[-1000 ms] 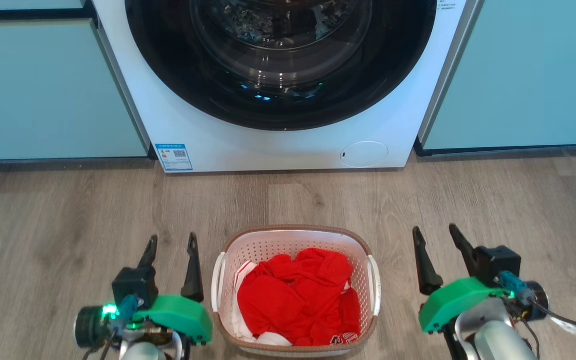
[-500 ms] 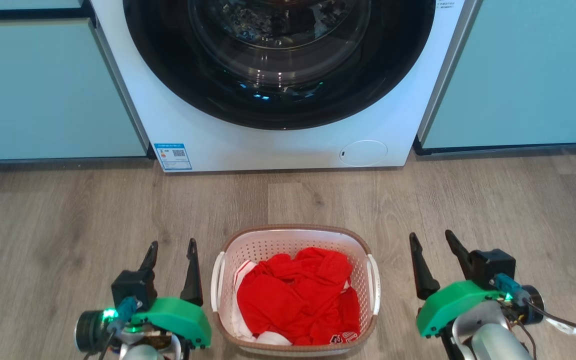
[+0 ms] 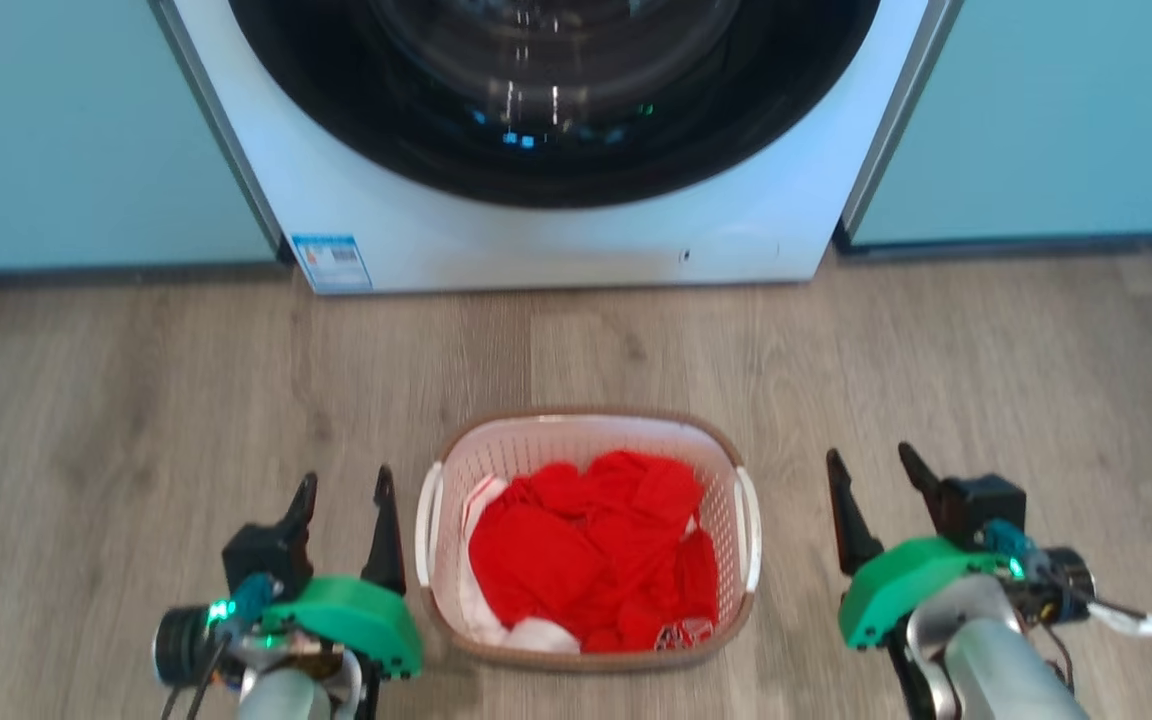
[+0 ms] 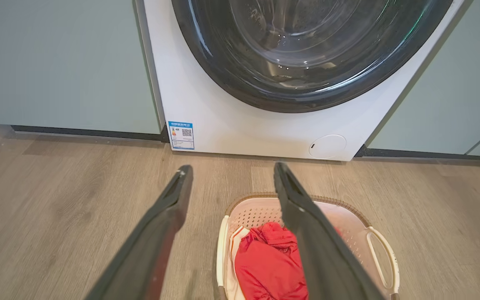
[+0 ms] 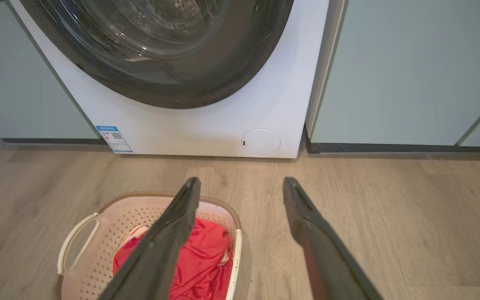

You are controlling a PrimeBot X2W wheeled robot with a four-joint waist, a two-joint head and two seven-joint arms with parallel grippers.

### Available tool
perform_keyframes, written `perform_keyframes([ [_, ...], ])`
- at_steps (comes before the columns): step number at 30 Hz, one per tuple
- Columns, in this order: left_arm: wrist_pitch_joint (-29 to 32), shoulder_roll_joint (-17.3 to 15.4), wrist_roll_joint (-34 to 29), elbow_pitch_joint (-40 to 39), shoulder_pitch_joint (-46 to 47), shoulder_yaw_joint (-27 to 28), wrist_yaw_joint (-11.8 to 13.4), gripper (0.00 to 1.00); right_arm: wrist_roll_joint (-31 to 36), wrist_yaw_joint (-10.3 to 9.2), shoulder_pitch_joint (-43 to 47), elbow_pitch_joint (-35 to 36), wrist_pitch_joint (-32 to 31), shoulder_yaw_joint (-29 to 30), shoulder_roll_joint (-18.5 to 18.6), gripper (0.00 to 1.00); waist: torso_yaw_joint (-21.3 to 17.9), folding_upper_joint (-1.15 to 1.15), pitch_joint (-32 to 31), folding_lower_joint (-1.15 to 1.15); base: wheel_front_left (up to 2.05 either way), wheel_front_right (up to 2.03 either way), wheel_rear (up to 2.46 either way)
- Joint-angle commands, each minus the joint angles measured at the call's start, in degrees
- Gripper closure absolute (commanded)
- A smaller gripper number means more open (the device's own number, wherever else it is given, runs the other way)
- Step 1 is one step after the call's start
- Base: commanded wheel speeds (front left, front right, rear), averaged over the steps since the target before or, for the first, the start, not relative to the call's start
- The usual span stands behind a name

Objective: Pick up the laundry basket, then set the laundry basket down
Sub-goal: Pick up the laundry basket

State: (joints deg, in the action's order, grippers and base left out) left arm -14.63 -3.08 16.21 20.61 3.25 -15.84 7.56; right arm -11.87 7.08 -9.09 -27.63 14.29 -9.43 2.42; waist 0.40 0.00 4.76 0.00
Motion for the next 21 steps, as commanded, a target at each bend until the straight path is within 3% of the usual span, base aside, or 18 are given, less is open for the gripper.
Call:
perform_keyframes([
  [1, -0.37, 0.20, 0.13, -1.09, 3.65, 1.77, -0.20, 0.00, 0.66, 0.41, -3.26, 0.70, 0.71, -1.06, 0.45, 0.00, -0.07, 0.00, 2.84, 0.00, 0.00, 0.00, 0.00],
  [15, -0.37, 0.20, -0.50, 14.54, 16.89, 0.29, -3.26, 0.00, -0.90, 0.41, -17.51, -13.55, 0.71, -3.63, 0.45, 0.00, -1.49, 0.00, 19.83, 0.00, 0.00, 0.00, 0.00],
  [21, -0.37, 0.20, -1.19, 22.07, 23.51, -0.16, -6.82, 0.00, -3.30, 0.41, -23.17, -20.90, 0.71, -6.08, 0.45, 0.00, -1.80, 0.00, 25.61, 0.00, 0.00, 0.00, 0.00],
])
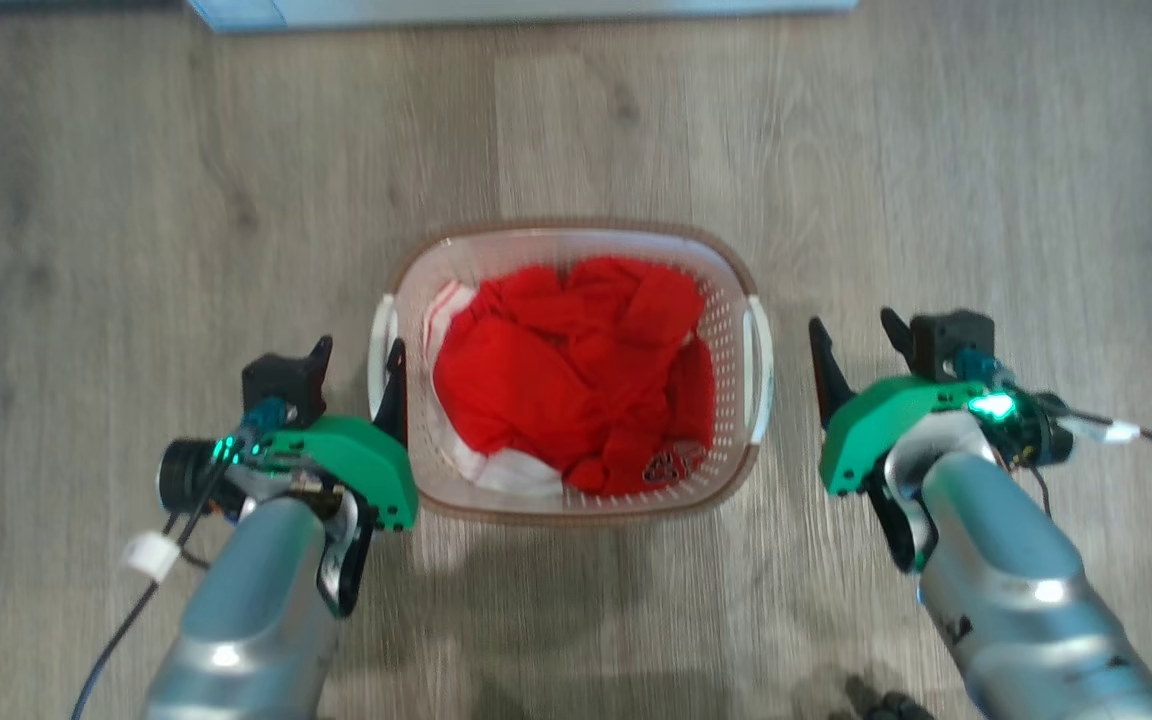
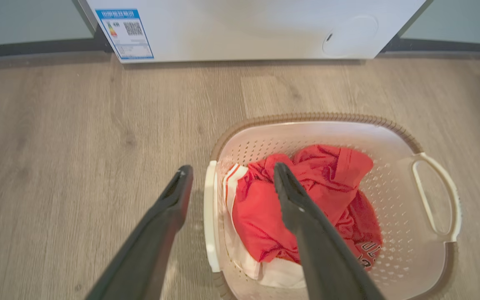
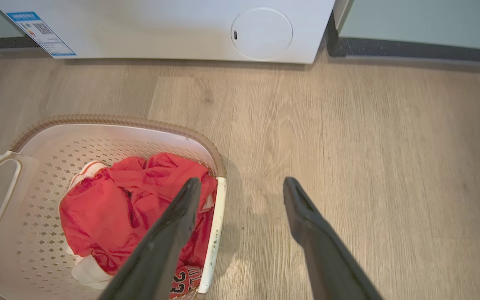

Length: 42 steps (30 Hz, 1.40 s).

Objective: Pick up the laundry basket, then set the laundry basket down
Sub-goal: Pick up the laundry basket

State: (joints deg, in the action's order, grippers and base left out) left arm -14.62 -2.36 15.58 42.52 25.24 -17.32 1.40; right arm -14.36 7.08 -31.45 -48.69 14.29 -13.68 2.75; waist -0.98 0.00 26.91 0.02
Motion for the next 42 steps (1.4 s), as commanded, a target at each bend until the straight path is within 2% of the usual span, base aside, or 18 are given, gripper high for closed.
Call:
perform_keyframes([
  [1, -0.38, -0.52, -0.91, 1.46, 2.55, 1.29, -1.20, 0.00, -1.65, 0.41, -1.59, -0.75, 0.71, -2.41, 0.12, 0.00, -0.45, 0.00, 4.27, -0.02, 0.00, 0.00, 0.00],
  [9, -0.38, -0.52, -0.50, 13.12, 10.34, 0.94, -5.17, 0.00, -7.67, 0.41, -7.90, -8.52, 0.50, -7.38, 0.12, 0.00, -0.42, 0.00, 10.05, -0.02, 0.00, 0.00, 0.00],
  [20, -0.22, -0.52, 1.51, 27.74, 18.84, -2.23, -7.30, 0.00, -16.93, 0.41, -12.59, -12.66, -3.83, -16.02, 0.12, 0.00, -0.48, 0.00, 14.51, -0.02, 0.00, 0.00, 0.00],
  [26, 1.57, -0.52, 1.88, 30.07, 22.61, -4.28, -8.18, 0.00, -20.71, 0.41, -15.18, -14.23, -6.69, -20.03, 0.12, 0.00, -0.25, 0.00, 17.12, -0.02, 0.00, 0.00, 0.00],
  [35, 7.65, -0.84, 1.37, 31.12, 27.48, -8.82, -8.84, 0.00, -26.60, 0.41, -19.21, -15.16, -9.92, -25.02, 0.12, 0.00, 0.29, 0.00, 21.51, -0.02, 0.00, 0.00, 0.00],
  [42, 10.17, -0.80, 3.62, 31.27, 28.96, -10.74, -8.87, 0.00, -29.53, 0.41, -21.20, -16.17, -9.82, -27.91, 0.12, 0.00, 0.39, 0.00, 23.34, -0.02, 0.00, 0.00, 0.00],
])
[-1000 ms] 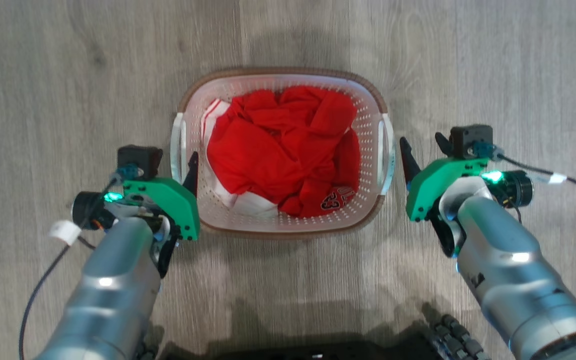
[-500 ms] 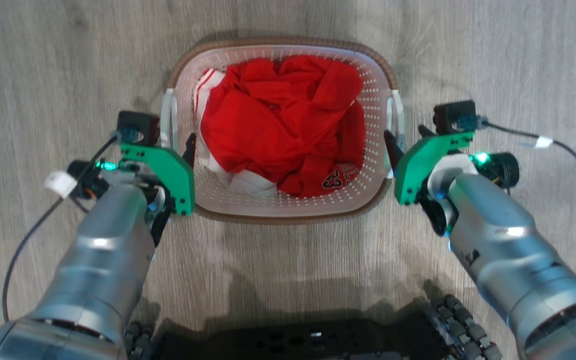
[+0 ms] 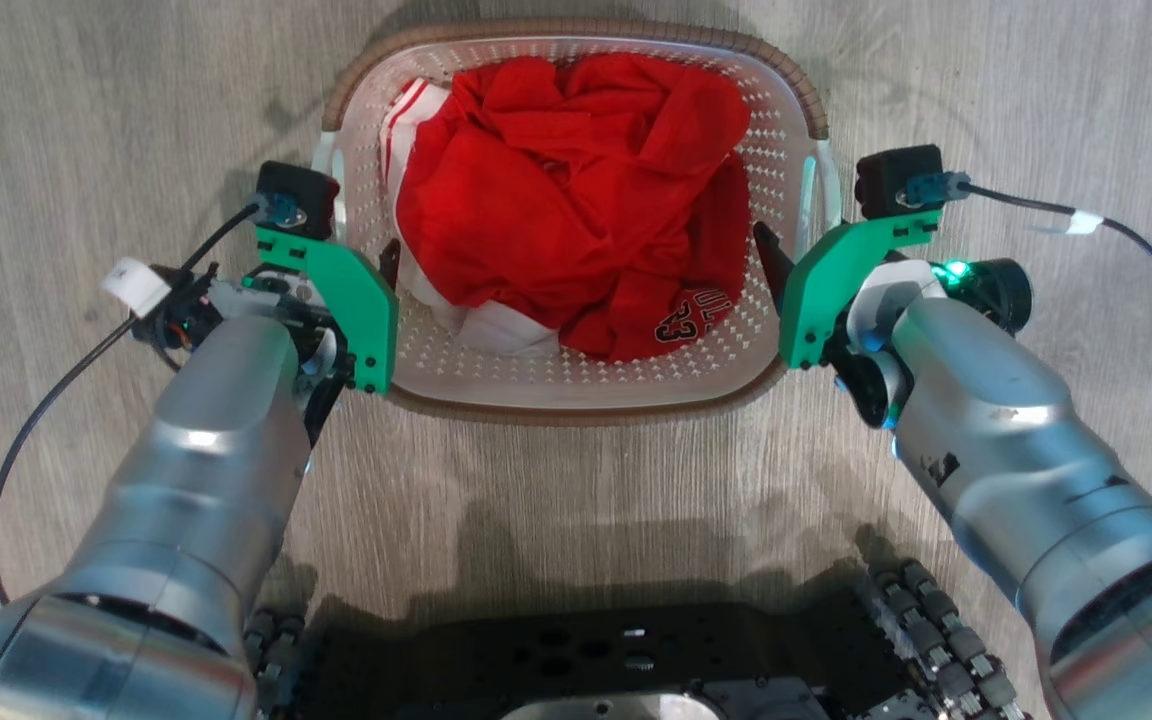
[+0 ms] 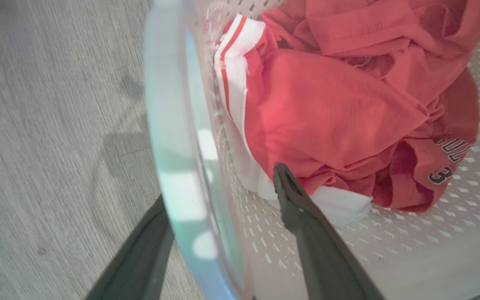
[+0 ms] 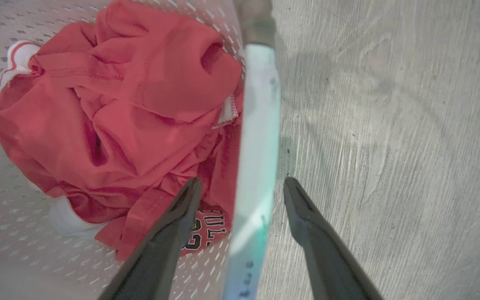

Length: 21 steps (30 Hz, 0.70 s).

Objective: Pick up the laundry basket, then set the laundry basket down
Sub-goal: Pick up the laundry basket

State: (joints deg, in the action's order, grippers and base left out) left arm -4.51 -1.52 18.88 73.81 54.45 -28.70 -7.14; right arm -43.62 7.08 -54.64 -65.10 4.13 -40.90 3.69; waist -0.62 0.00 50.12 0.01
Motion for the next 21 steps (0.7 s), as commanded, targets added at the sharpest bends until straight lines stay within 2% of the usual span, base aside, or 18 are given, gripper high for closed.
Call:
perform_keyframes([
  [1, 0.34, -1.63, 0.61, -0.01, -0.14, 0.26, -0.34, 0.00, -0.61, 0.41, 1.75, -0.05, 0.51, -1.02, -0.81, 0.00, 0.08, 0.00, 0.29, -0.01, 0.00, 0.00, 0.00],
  [17, 0.36, -1.42, 5.60, 0.04, 1.29, -4.32, -0.35, 0.00, -5.50, 0.41, -0.82, -3.69, 1.56, -4.08, -0.81, 0.00, 1.39, 0.00, 1.63, -0.01, 0.00, 0.00, 0.00],
  [18, 0.46, -1.41, 5.98, 0.04, 1.29, -4.64, -0.35, 0.00, -5.84, 0.41, -0.84, -3.82, 1.43, -4.26, -0.81, 0.04, 1.44, 0.00, 1.65, -0.01, 0.00, 0.00, 0.00],
  [19, 0.84, -1.40, 6.51, -0.04, 1.17, -5.00, -0.35, 0.13, -6.17, 0.41, -0.84, -3.93, 1.31, -4.46, -0.81, 0.56, 1.47, 0.00, 1.67, -0.01, 0.00, 0.00, 0.00],
  [20, 1.10, -1.39, 7.09, -0.14, 1.15, -5.25, -0.35, 0.52, -6.49, 0.41, -0.87, -4.06, 1.23, -4.63, -0.81, 0.81, 1.52, 0.00, 1.69, -0.01, 0.00, 0.00, 0.00],
  [21, 1.66, -1.39, 7.74, -0.34, 1.00, -5.61, -0.35, 0.98, -6.95, 0.41, -0.94, -4.34, 1.33, -4.54, -0.81, 1.00, 1.50, 0.00, 1.71, -0.01, 0.00, 0.00, 0.00],
])
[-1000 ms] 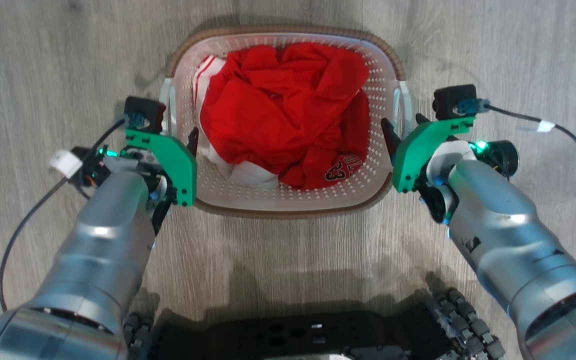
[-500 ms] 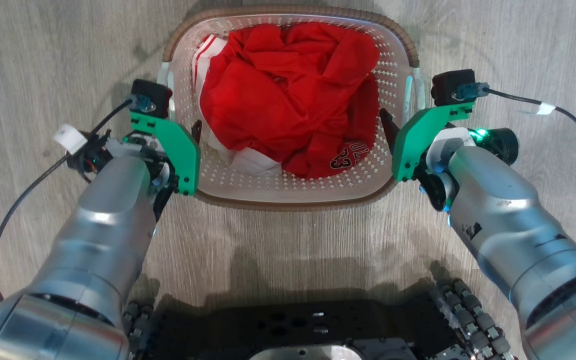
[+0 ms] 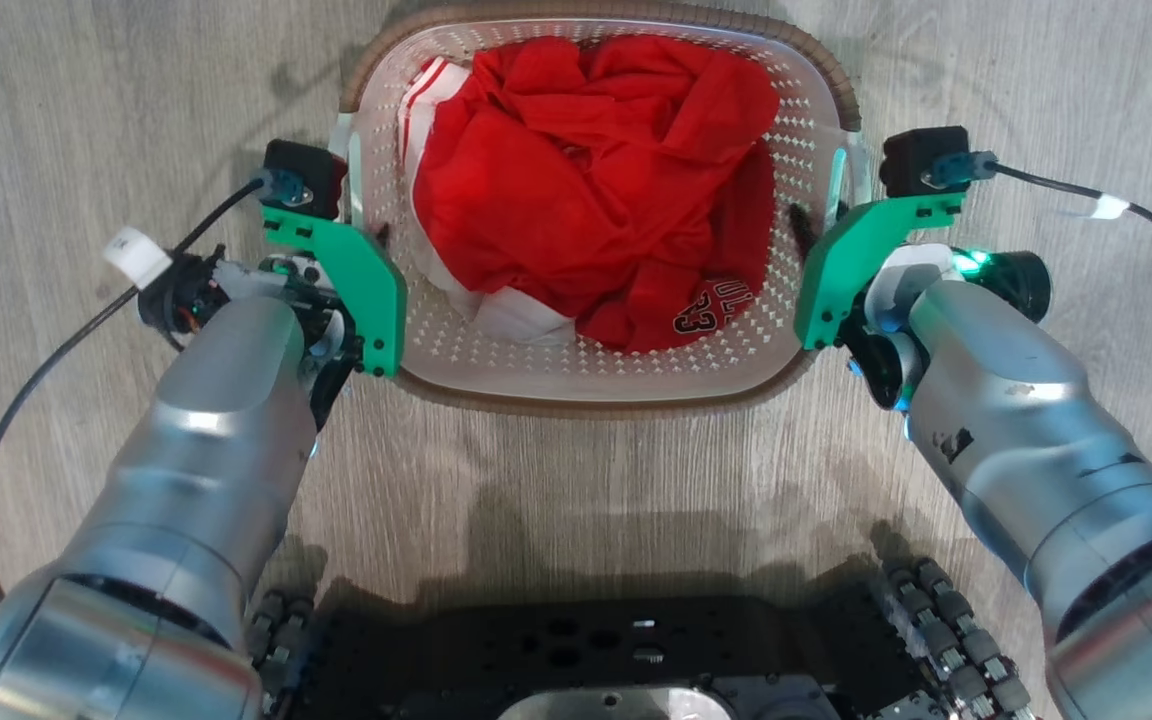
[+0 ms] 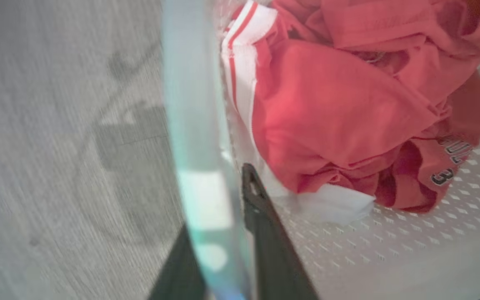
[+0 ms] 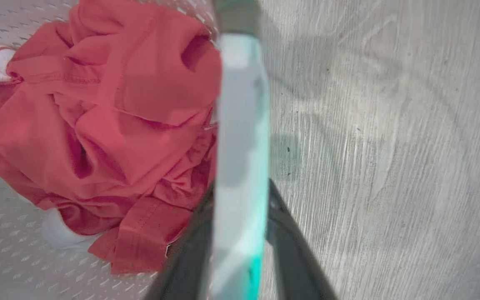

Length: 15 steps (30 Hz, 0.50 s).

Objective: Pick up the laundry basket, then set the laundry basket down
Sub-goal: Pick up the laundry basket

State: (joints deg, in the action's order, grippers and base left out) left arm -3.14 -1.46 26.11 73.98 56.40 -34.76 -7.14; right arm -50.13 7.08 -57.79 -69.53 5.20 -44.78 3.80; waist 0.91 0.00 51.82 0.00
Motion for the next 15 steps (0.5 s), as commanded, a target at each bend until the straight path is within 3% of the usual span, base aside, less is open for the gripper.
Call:
perform_keyframes([
  [1, 0.81, -1.45, 1.07, -0.87, -1.11, -0.13, -0.35, 1.00, -0.90, 0.41, 2.16, -0.19, 0.32, -0.58, -0.92, 1.00, -0.01, 0.00, 0.04, 0.00, 0.00, 0.00, 0.00],
  [15, 2.14, -1.43, 7.58, -2.05, -1.77, -5.72, -0.35, 1.00, -3.43, 0.41, 1.61, -1.07, 0.11, -4.00, -0.92, 1.00, 0.48, 0.00, -0.53, 0.00, 0.00, 0.00, 0.00],
])
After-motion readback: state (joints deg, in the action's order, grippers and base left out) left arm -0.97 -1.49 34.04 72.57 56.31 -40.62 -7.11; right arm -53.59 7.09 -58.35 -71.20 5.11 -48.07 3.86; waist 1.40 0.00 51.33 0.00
